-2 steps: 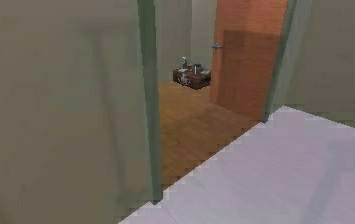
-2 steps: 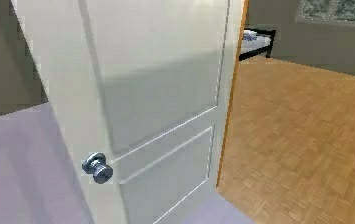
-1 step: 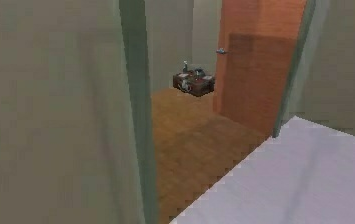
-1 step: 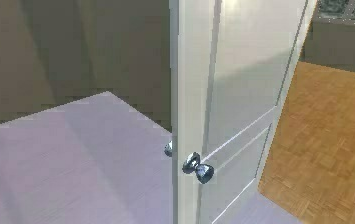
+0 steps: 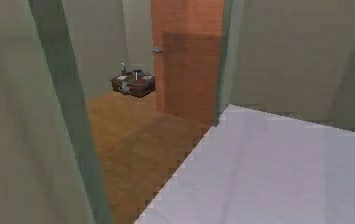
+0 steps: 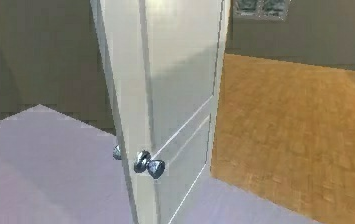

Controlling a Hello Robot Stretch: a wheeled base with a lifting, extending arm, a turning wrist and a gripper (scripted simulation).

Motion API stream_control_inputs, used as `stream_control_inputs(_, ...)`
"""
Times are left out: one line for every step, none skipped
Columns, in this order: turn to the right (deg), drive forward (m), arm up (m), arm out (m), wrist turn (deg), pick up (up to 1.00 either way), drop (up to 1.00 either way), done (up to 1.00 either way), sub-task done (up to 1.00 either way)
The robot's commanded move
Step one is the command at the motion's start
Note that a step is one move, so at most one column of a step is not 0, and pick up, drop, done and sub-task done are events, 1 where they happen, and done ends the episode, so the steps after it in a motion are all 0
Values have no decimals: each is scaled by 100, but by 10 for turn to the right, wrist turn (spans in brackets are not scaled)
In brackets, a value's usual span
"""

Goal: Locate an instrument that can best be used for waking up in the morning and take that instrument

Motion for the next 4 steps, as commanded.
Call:
stream_control_inputs(30, 0, 0, 0, 0, 0, 0, 0, 0)
stream_control_inputs(-150, 0, 0, 0, 0, 0, 0, 0, 0)
stream_control_inputs(0, 20, 0, 0, 0, 0, 0, 0, 0)
stream_control_inputs(390, 0, 0, 0, 0, 0, 0, 0, 0)
